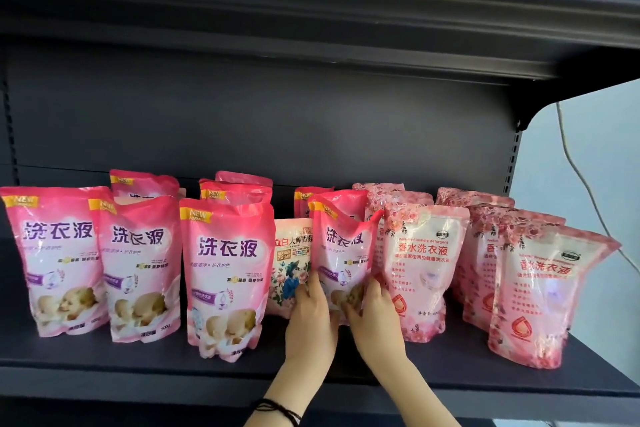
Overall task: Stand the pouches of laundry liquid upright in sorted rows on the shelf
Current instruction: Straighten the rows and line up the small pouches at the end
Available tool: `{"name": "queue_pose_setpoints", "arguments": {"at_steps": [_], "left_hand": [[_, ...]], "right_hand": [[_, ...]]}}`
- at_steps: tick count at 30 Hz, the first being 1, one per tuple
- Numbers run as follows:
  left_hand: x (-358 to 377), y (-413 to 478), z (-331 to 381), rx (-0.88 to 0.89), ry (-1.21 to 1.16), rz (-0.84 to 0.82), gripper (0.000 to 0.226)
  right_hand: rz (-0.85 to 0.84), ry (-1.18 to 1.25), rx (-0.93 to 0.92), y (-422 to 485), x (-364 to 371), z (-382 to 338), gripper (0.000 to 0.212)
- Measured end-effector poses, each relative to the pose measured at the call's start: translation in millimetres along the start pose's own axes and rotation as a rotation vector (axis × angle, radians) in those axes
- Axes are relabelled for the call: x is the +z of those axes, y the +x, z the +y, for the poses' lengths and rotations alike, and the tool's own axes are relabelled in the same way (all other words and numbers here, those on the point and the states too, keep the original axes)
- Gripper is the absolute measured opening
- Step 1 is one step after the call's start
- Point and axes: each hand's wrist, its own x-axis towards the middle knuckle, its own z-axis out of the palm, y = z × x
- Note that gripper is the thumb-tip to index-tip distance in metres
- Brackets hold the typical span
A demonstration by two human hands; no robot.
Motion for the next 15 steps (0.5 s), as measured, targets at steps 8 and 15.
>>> {"name": "queue_pose_setpoints", "arguments": {"at_steps": [8, 15], "left_hand": [[14, 20, -20, -0.024, 0.098, 0.078, 0.074], [8, 39, -18, -0.066, 0.189, 0.100, 0.069]], "right_hand": [[-0.018, 0.089, -0.002, 18, 10, -6, 0.046], [-0.010, 0.196, 0.047, 34, 26, -15, 0.042]]}}
